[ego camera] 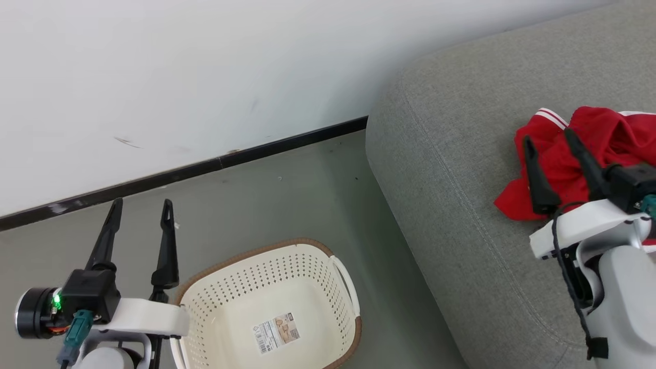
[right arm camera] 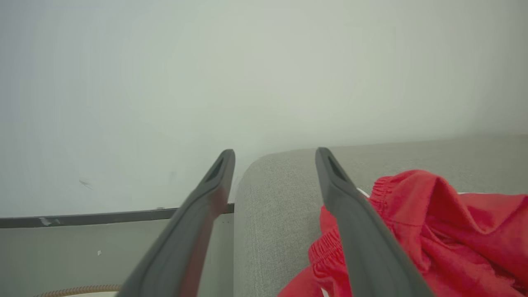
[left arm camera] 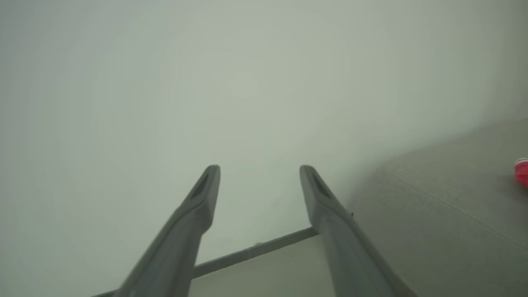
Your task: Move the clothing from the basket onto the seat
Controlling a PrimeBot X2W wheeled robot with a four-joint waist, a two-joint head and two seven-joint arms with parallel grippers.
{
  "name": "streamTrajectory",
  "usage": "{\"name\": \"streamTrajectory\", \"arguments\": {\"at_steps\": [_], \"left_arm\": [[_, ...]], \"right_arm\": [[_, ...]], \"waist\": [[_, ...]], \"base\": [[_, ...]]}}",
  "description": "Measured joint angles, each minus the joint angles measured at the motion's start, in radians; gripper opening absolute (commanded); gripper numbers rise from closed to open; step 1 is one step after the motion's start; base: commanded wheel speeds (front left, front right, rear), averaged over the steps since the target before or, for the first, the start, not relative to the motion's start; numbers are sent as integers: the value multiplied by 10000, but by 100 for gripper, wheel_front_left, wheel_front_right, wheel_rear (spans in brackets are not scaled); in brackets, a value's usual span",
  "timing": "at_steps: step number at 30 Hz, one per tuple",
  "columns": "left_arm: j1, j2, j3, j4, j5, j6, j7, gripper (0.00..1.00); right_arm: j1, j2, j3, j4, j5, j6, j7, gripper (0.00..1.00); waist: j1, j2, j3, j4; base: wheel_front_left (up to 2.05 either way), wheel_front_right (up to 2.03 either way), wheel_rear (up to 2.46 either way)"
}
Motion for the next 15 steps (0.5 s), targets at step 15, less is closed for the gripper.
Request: {"name": "streamTrajectory", "arguments": {"at_steps": [15], "left_arm": [[1028,8,698,644,-207,382,-272,100]], "right_arm": [[1133,690,499,-1206,-644,0,-2,100]], "waist": [[0,0,-746,748]], "base": [[0,0,0]]}}
